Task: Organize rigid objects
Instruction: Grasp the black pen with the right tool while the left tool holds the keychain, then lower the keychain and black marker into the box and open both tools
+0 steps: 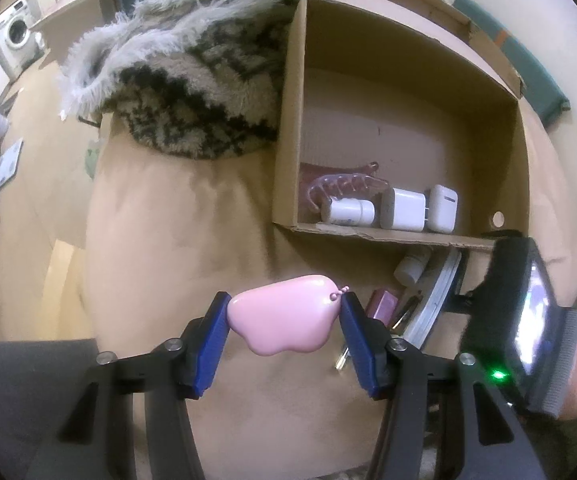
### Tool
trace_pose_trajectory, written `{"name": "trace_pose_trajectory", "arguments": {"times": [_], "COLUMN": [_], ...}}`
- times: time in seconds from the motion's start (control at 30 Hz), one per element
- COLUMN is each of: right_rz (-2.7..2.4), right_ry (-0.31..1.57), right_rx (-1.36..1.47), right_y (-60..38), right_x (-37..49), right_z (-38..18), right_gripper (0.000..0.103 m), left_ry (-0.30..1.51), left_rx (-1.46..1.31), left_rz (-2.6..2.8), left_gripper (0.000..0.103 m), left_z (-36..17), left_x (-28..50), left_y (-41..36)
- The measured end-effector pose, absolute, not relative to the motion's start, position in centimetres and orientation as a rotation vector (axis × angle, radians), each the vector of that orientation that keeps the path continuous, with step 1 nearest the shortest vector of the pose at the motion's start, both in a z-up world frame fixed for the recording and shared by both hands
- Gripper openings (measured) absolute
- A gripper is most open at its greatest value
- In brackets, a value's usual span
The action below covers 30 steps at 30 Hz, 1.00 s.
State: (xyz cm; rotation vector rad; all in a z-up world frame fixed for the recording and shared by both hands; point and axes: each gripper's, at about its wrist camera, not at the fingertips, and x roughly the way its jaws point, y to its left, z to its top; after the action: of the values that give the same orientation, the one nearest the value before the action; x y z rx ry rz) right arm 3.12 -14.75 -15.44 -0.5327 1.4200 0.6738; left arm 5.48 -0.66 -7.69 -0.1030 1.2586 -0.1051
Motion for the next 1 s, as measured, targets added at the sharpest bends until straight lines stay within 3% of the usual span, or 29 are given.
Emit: {"name": "trace_pose_trajectory", "arguments": {"times": [0.33, 0.57, 1.0], "right_rz": [0.686, 0.627, 0.444], "right_ry": [1.399, 1.239, 1.053], "right_rx": [-0.214, -0.001, 0.106], "right_y": [-17.0, -19.8, -22.1], "right_x": [1.3, 0.8, 2.1], "right_z": [-10.4, -6.5, -4.6], "right_gripper": [0.086, 0.086, 0.086], "left_ry": [1.264, 1.250, 1.150], "left_rx": [-0.105, -0.081, -0.030], "left_rz": [-0.089, -0.106, -0.098], "left_gripper": [0.051, 0.051, 0.051], "left_z": [-8.0, -8.0, -5.9], "left_x": [5.5, 5.1, 4.4], "left_y": [-0.4, -0.9, -1.3]}}
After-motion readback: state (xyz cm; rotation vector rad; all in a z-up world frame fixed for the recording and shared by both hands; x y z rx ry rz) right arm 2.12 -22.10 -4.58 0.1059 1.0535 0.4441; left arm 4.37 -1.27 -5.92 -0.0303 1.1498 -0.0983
